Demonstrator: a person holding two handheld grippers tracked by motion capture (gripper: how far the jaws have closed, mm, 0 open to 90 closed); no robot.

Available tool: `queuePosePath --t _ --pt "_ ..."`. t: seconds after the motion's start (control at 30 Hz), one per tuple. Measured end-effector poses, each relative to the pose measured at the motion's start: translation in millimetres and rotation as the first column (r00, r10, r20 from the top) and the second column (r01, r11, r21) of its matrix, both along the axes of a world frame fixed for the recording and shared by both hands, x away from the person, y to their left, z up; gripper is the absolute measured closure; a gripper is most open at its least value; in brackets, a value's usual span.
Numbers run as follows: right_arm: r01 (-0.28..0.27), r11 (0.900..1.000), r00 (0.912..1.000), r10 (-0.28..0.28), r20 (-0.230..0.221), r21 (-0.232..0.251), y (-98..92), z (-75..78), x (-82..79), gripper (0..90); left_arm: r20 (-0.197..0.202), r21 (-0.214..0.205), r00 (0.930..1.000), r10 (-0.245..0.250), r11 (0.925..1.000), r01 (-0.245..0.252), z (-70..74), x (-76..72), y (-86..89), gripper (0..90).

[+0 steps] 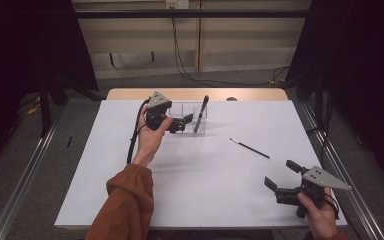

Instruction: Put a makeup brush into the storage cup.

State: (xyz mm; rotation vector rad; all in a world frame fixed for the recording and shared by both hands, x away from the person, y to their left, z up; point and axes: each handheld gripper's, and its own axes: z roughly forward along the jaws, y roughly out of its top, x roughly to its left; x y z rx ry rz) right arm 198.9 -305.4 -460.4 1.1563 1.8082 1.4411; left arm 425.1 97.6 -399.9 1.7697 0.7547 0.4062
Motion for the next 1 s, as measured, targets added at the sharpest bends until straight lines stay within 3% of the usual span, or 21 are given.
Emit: queuePosePath --t 0.27,0.4,0.77,0.83,1.0 --pt "0.001 1.0000 1.0000 -0.001 -0.001 -0.001 0.3 -0.1 0.5 0.0 0.032 0.019 0.9994 0.011 0.9997 -0.012 -0.5 -15.7 13.9 4.3" --pt "0.000 1.0000 1.0000 0.000 -0.001 -0.002 0.5 -0.1 0.6 0.0 0.044 0.009 0.9989 0.014 0.9999 -0.014 -0.2 -23.6 21.6 4.3" --pt "0.000 1.0000 1.0000 0.000 -0.002 -0.006 0.5 -0.3 1.4 0.0 0.037 -0.001 0.9991 0.021 0.9998 -0.021 -7.3 -41.3 43.3 5.5" --pt "0.002 1.0000 1.0000 -0.002 -0.002 -0.003 0.4 -0.3 1.5 0.0 0.038 0.018 0.9986 0.036 0.9992 -0.037 -8.0 -45.9 47.4 5.1" --pt "0.002 1.0000 1.0000 -0.002 -0.002 -0.004 0.2 -0.3 1.5 0.0 0.061 0.015 0.9962 0.062 0.9979 -0.063 -8.6 -55.0 60.4 2.7"
